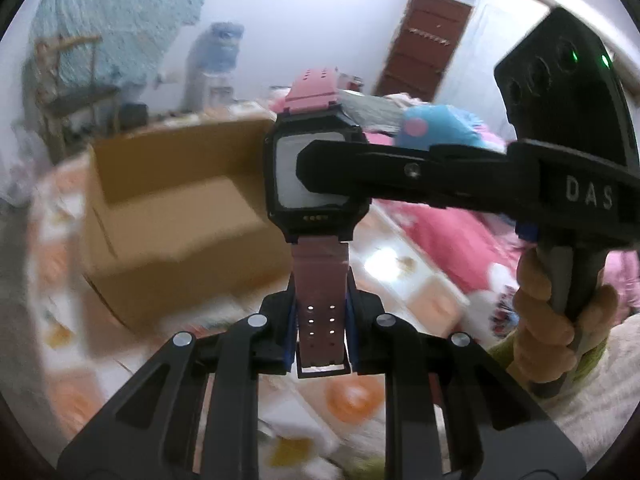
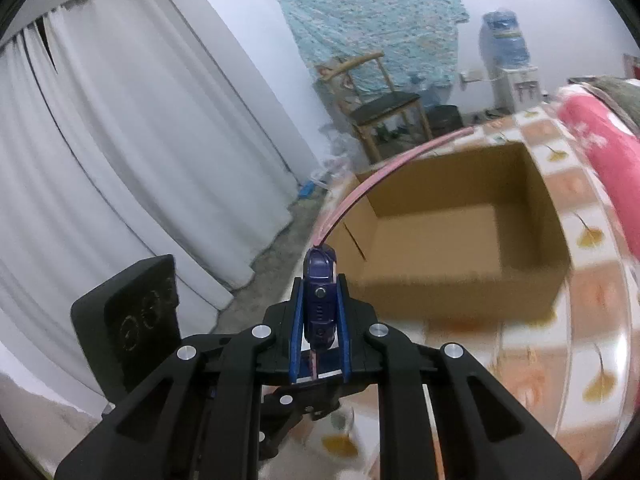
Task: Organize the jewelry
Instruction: 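Carry the watch with the right tool over the cardboard box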
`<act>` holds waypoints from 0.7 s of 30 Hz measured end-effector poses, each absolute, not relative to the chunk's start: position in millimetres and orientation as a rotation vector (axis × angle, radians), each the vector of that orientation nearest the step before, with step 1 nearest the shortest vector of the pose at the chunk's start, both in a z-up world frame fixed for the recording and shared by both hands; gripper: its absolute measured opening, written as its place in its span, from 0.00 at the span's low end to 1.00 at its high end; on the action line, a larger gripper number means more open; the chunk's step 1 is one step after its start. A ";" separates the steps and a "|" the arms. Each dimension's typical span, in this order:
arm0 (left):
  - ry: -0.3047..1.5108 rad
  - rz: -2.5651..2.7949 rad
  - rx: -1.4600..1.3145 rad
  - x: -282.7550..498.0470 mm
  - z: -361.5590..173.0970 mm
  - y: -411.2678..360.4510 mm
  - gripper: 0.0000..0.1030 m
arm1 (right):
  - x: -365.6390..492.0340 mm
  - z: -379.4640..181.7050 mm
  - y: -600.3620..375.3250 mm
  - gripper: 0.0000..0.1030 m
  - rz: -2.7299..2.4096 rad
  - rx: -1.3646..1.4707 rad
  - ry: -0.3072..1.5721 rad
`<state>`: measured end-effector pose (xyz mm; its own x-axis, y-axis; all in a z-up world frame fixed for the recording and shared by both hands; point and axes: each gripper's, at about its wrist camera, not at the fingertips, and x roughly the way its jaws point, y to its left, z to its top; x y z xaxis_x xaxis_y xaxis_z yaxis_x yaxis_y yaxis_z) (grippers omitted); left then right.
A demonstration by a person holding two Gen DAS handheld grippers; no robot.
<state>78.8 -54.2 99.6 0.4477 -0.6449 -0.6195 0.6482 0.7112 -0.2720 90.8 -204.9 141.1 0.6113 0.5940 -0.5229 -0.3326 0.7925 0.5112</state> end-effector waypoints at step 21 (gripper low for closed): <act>1.113 -0.404 0.314 291.4 40.6 -71.3 0.19 | 348.5 -30.0 -218.7 0.15 0.402 1.125 1.449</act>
<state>291.4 -71.3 40.6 0.3820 -0.1562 -0.9108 0.4642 0.8847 0.0429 348.5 -218.7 -30.0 0.1650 0.8060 -0.5685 0.3983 0.4728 0.7860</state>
